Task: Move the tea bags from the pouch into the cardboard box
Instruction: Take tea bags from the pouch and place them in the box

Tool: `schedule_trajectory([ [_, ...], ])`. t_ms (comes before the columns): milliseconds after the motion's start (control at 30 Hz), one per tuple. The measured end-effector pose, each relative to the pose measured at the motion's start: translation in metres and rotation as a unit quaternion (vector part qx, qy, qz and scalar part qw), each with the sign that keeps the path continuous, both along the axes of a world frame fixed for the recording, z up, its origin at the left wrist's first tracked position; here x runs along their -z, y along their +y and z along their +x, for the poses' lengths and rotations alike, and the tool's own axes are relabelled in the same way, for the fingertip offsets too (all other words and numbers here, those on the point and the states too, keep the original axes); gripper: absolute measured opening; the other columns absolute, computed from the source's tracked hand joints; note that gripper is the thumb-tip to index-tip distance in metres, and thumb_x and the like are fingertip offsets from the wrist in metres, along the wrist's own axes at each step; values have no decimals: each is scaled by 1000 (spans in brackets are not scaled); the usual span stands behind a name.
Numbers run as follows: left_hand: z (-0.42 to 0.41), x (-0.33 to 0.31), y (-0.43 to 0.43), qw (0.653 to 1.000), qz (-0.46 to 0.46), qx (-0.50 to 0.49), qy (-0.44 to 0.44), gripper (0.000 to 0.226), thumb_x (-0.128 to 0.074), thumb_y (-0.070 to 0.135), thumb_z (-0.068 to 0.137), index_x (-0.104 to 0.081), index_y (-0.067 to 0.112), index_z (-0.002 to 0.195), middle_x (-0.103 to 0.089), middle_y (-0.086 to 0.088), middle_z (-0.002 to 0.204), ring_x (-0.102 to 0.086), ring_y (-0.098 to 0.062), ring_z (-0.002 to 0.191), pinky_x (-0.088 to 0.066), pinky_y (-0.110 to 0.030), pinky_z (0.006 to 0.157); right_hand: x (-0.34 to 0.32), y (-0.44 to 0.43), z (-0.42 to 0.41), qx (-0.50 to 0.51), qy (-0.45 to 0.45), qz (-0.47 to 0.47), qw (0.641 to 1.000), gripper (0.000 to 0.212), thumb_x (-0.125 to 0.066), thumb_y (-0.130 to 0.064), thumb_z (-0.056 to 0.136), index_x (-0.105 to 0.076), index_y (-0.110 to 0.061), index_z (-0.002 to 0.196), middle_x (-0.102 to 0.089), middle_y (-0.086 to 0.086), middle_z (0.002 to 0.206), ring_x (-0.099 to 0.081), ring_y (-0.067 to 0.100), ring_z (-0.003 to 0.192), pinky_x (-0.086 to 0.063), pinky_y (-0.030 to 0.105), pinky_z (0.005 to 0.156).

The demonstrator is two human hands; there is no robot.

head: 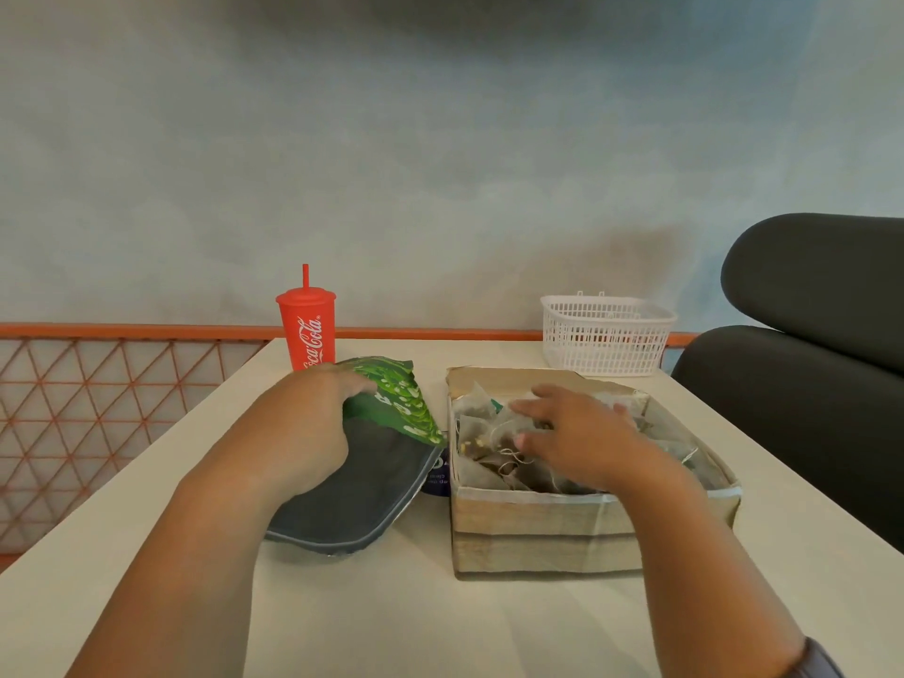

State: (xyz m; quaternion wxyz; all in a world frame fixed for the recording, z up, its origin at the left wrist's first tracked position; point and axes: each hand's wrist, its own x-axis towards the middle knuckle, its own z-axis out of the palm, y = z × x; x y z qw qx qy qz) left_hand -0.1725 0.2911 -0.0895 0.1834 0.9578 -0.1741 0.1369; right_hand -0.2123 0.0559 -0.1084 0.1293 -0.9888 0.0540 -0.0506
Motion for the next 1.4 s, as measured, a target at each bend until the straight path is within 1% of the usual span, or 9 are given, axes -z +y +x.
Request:
schedule_trajectory([
  [167,-5,-11,3,992,-84,12,-91,48,-50,-4,86,-59,26,122,-60,2,122,-53,-17,107,-36,-19,83,-8,1,-2,63,-102,29,992,52,-46,-46,91,-32,-39,140,-10,-5,156,-6,27,143,-12,55,114],
  [367,-8,-21,7,958,-200,38,-200,29,-58,-5,80,-70,13,101,-65,2,89,-57,-10,78,-40,-15,74,9,0,0,53,98,40,993,62,-34,-58,92,-16,-33,146,-10,6,156,-17,37,140,-22,51,111],
  [500,-15,-30,9,945,-230,39,-231,24,-63,-4,78,-71,12,94,-56,12,77,-55,-2,68,-35,2,69,-6,4,-3,87,-41,30,995,66,-33,-61,90,-14,-32,147,3,-4,157,-6,32,143,-15,58,112],
  [600,-22,-37,13,941,-233,42,-243,24,-65,0,78,-72,16,94,-59,13,75,-60,-9,74,-42,-13,74,-26,17,-17,14,-159,151,976,66,-47,-52,88,-21,-32,146,-11,-10,155,-15,19,142,-20,41,111],
  [733,-33,-46,17,938,-242,44,-246,24,-66,6,79,-73,23,94,-58,22,74,-57,1,72,-37,1,70,-31,49,-26,-124,-205,234,942,58,-68,-31,81,-40,-47,128,-38,-25,130,-36,-2,121,-32,26,103],
  [900,-41,-52,20,924,-279,56,-256,22,-67,7,78,-74,25,90,-55,30,72,-57,3,77,-38,0,72,-20,60,-19,-196,-169,201,945,60,-53,7,81,-60,-47,106,-60,-24,111,-52,-8,107,-41,15,96],
  [1000,-39,-52,23,921,-296,62,-247,19,-69,8,78,-74,24,88,-54,32,70,-57,12,69,-38,3,68,-20,61,-22,-202,-160,189,948,57,-61,-1,81,-55,-57,91,-61,-31,97,-52,-14,98,-38,0,82],
  [1200,-43,-56,30,914,-310,96,-244,22,-69,5,78,-74,23,90,-58,30,75,-58,6,85,-43,-2,73,-19,71,-22,-112,-239,207,942,37,-62,-16,87,-56,-38,57,-50,-21,40,-47,-3,43,-35,10,45],
  [1400,-55,-62,51,881,-359,88,-296,16,-68,19,80,-70,33,89,-59,32,82,-59,13,77,-42,0,73,-18,77,-21,-97,-336,269,897,34,-61,-10,86,-58,-39,68,-61,-14,57,-55,3,59,-40,7,53],
])
